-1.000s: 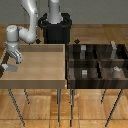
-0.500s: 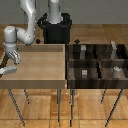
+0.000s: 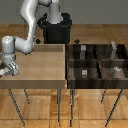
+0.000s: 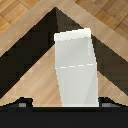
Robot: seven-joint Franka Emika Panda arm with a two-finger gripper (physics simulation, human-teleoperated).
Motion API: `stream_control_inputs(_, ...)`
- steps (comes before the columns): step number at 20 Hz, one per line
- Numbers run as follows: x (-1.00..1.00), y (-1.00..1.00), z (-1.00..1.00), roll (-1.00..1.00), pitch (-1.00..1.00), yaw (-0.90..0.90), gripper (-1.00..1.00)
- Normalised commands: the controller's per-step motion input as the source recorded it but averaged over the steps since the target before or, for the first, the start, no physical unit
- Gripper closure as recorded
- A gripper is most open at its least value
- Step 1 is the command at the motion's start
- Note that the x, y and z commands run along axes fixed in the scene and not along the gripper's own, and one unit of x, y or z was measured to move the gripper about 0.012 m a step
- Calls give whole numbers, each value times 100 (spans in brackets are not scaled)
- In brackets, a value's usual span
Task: Place the milk carton into the appropriate compartment.
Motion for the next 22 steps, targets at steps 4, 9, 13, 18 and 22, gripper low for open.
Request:
stream_control_inputs(4, 0, 0, 0, 0, 0, 0, 100)
stream_control_inputs(9, 0, 0, 0, 0, 0, 0, 100)
stream_control_inputs(13, 0, 0, 0, 0, 0, 0, -100)
stream_control_inputs(18, 0, 0, 0, 0, 0, 0, -100)
stream_control_inputs(22, 0, 0, -25, 0, 0, 0, -100)
